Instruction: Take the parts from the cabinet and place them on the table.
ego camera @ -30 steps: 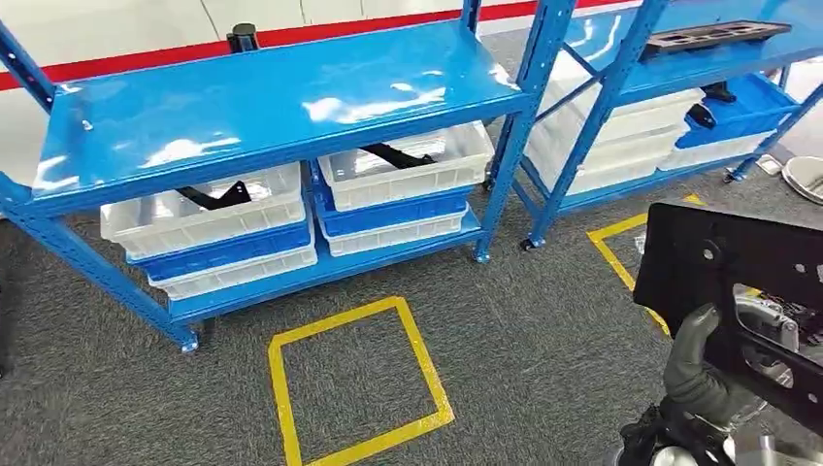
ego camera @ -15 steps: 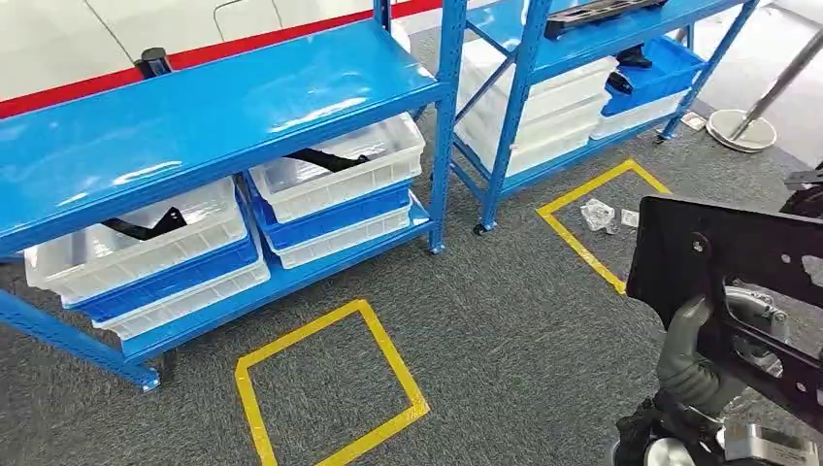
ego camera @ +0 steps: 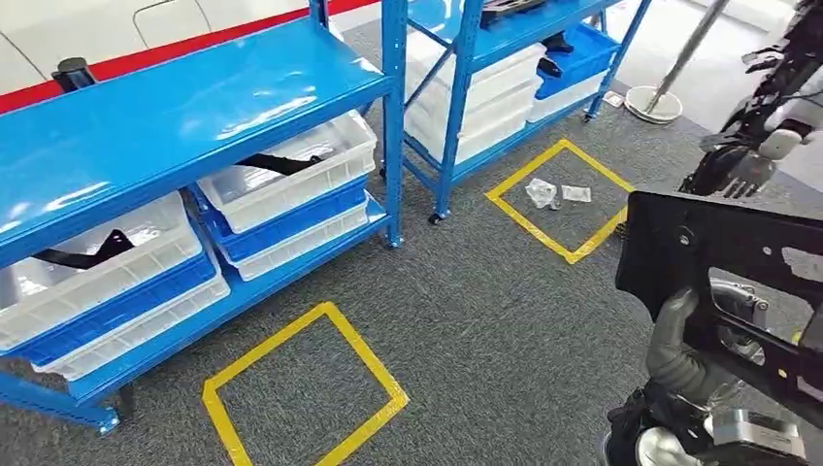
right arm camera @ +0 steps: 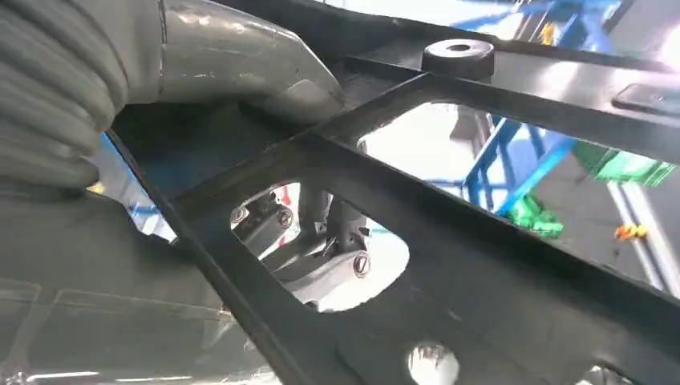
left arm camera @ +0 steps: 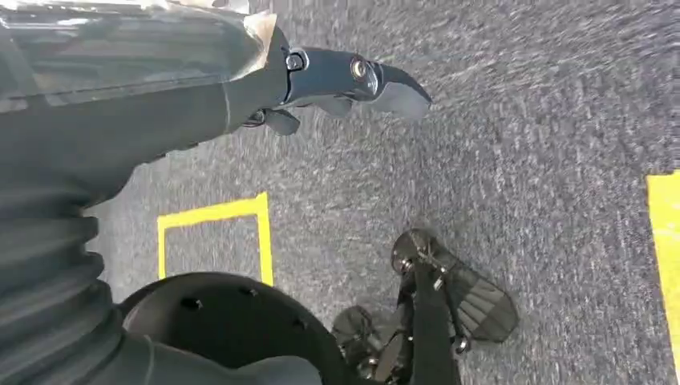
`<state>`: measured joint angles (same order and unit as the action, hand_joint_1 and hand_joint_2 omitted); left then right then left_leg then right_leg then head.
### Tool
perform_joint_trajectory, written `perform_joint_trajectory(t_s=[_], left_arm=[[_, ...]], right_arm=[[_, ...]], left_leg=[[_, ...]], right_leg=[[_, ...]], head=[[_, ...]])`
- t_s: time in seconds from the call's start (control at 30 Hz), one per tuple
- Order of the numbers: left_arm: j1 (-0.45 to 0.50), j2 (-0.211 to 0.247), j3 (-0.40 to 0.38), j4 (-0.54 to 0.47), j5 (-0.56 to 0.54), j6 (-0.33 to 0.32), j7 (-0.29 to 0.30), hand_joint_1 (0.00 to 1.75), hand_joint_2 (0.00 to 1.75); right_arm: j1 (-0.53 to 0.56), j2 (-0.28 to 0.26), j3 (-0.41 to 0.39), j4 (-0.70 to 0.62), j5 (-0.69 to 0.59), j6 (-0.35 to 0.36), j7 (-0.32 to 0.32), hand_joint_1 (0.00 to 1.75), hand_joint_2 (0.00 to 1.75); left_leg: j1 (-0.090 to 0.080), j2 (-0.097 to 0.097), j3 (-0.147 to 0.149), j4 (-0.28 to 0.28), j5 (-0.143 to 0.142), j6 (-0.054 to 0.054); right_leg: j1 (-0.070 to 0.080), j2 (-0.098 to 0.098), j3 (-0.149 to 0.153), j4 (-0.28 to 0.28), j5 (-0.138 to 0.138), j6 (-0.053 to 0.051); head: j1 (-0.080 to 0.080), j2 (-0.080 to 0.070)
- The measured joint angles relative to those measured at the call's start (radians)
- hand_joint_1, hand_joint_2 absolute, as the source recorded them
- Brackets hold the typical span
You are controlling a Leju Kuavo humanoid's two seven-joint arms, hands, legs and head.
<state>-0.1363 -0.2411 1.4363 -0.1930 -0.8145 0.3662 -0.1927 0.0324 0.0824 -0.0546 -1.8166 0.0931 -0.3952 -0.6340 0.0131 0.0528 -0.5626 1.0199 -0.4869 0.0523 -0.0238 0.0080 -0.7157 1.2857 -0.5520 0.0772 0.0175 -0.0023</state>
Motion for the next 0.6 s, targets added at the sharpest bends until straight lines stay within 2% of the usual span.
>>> perform_joint_trajectory(t_s=[0.03, 0.07, 0.1, 0.13, 0.17, 0.23, 0.27, 0.3, 0.33, 0.37, 0.4, 0.43, 0.47, 0.5, 0.53, 0.57, 0.6], left_arm=[[0.0, 0.0, 0.0, 0.0, 0.0, 0.0, 0.0, 0.0, 1.75], [0.0, -0.001, 0.0, 0.0, 0.002, 0.0, 0.0, 0.0, 1.75], [-0.001, -0.002, 0.0, 0.0, 0.003, 0.001, 0.0, 0.0, 1.75], [-0.001, -0.002, 0.0, 0.0, 0.007, 0.002, -0.003, 0.0, 1.75], [-0.001, -0.002, 0.001, 0.0, 0.008, 0.003, -0.005, 0.0, 1.75], [-0.001, -0.003, 0.001, 0.0, 0.008, 0.003, -0.006, 0.0, 1.75], [-0.002, -0.003, 0.001, 0.0, 0.009, 0.003, -0.006, 0.0, 1.75], [-0.002, -0.003, 0.001, 0.0, 0.009, 0.003, -0.006, 0.0, 1.75], [-0.002, -0.003, 0.001, 0.0, 0.009, 0.003, -0.008, 0.0, 1.75], [-0.001, -0.003, 0.001, 0.0, 0.009, 0.003, -0.008, 0.0, 1.75], [0.0, -0.003, 0.002, 0.0, 0.009, 0.003, -0.008, 0.0, 1.75], [0.001, -0.002, 0.002, 0.0, 0.008, 0.003, -0.008, 0.0, 1.75], [0.001, -0.002, 0.002, 0.0, 0.007, 0.003, -0.008, 0.0, 1.75], [0.002, -0.002, 0.002, 0.0, 0.006, 0.003, -0.005, 0.0, 1.75], [0.002, -0.002, 0.002, 0.0, 0.003, 0.003, -0.005, 0.0, 1.75], [0.001, -0.002, 0.002, 0.0, -0.002, 0.003, -0.005, 0.0, 1.75], [0.001, -0.002, 0.001, 0.0, -0.004, 0.003, -0.005, 0.0, 1.75]], right_arm=[[-0.003, 0.0, 0.0, 0.002, -0.001, 0.005, 0.0, 1.75, 1.75], [-0.006, 0.0, 0.0, 0.004, -0.001, 0.007, 0.0, 1.75, 1.75], [-0.011, 0.001, 0.0, 0.005, 0.0, 0.009, 0.0, 1.75, 1.75], [-0.02, 0.002, 0.001, 0.008, 0.0, 0.011, 0.0, 1.75, 1.75], [-0.023, 0.006, 0.002, 0.01, 0.0, 0.013, -0.001, 1.75, 1.75], [-0.023, 0.007, 0.0, 0.015, -0.001, 0.013, -0.002, 1.75, 1.75], [-0.024, 0.007, 0.0, 0.016, -0.001, 0.013, -0.001, 1.75, 1.75], [-0.024, 0.01, 0.0, 0.017, -0.001, 0.013, -0.001, 1.75, 1.75], [-0.029, 0.009, 0.0, 0.017, -0.003, 0.013, -0.001, 1.75, 1.75], [-0.031, 0.01, 0.001, 0.018, -0.003, 0.013, -0.001, 1.75, 1.75], [-0.031, 0.012, 0.001, 0.018, -0.002, 0.013, -0.001, 1.75, 1.75], [-0.03, 0.012, 0.0, 0.018, -0.003, 0.013, -0.001, 1.75, 1.75], [-0.028, 0.012, 0.0, 0.018, -0.004, 0.012, -0.001, 1.75, 1.75], [-0.028, 0.012, 0.0, 0.018, -0.005, 0.01, -0.001, 1.75, 1.75], [-0.028, 0.012, -0.001, 0.018, -0.008, 0.008, -0.001, 1.75, 1.75], [-0.029, 0.012, -0.001, 0.018, -0.011, 0.005, -0.001, 1.75, 1.75], [-0.029, 0.012, -0.002, 0.018, -0.013, 0.004, -0.001, 1.75, 1.75]], left_leg=[[0.0, 0.011, 0.001, 0.0, -0.001, -0.001], [0.0, 0.022, 0.003, 0.0, -0.001, -0.002], [-0.004, 0.029, 0.007, 0.001, -0.003, -0.006], [-0.012, 0.038, 0.007, 0.003, -0.007, -0.013], [-0.013, 0.045, 0.008, 0.002, -0.007, -0.018], [-0.012, 0.066, 0.013, -0.001, -0.005, -0.026], [-0.011, 0.076, 0.016, -0.001, -0.008, -0.031], [-0.003, 0.032, 0.01, 0.014, -0.024, -0.042], [0.0, -0.016, -0.007, 0.057, -0.057, -0.044], [-0.001, -0.041, -0.042, 0.135, -0.103, -0.044], [0.0, -0.052, -0.083, 0.224, -0.145, -0.046], [0.0, -0.055, -0.118, 0.295, -0.169, -0.048], [0.0, -0.055, -0.132, 0.321, -0.167, -0.049], [0.001, -0.055, -0.123, 0.301, -0.144, -0.05], [0.006, -0.056, -0.094, 0.24, -0.102, -0.051], [0.012, -0.064, -0.05, 0.152, -0.053, -0.053], [0.022, -0.099, -0.01, 0.068, -0.017, -0.057]], right_leg=[[-0.002, -0.009, 0.045, -0.079, 0.03, 0.01], [-0.002, -0.029, 0.102, -0.181, 0.062, 0.018], [0.001, -0.082, 0.152, -0.264, 0.083, 0.018], [0.012, -0.099, 0.159, -0.282, 0.08, 0.007], [0.013, -0.081, 0.159, -0.282, 0.086, -0.006], [0.017, -0.061, 0.147, -0.28, 0.087, -0.013], [0.014, -0.051, 0.148, -0.284, 0.091, -0.02], [-0.007, -0.037, 0.154, -0.289, 0.097, -0.03], [-0.007, -0.028, 0.153, -0.29, 0.1, -0.04], [-0.006, -0.019, 0.151, -0.29, 0.1, -0.047], [-0.005, -0.008, 0.149, -0.29, 0.102, -0.051], [-0.005, 0.005, 0.146, -0.289, 0.102, -0.05], [-0.005, 0.018, 0.146, -0.289, 0.103, -0.05], [-0.007, 0.032, 0.146, -0.287, 0.103, -0.049], [-0.009, 0.046, 0.146, -0.284, 0.103, -0.048], [-0.012, 0.062, 0.145, -0.279, 0.103, -0.047], [-0.013, 0.075, 0.143, -0.271, 0.099, -0.041]], head=[[0.0, 0.0], [0.0, 0.0], [0.001, 0.0], [0.001, 0.0], [-0.003, 0.0], [-0.003, 0.0], [-0.002, 0.0], [-0.005, 0.0], [-0.008, 0.0], [-0.012, 0.0], [-0.015, 0.0], [-0.014, 0.0], [-0.014, 0.0], [-0.014, 0.0], [-0.015, 0.0], [-0.015, 0.0], [-0.015, 0.0]])
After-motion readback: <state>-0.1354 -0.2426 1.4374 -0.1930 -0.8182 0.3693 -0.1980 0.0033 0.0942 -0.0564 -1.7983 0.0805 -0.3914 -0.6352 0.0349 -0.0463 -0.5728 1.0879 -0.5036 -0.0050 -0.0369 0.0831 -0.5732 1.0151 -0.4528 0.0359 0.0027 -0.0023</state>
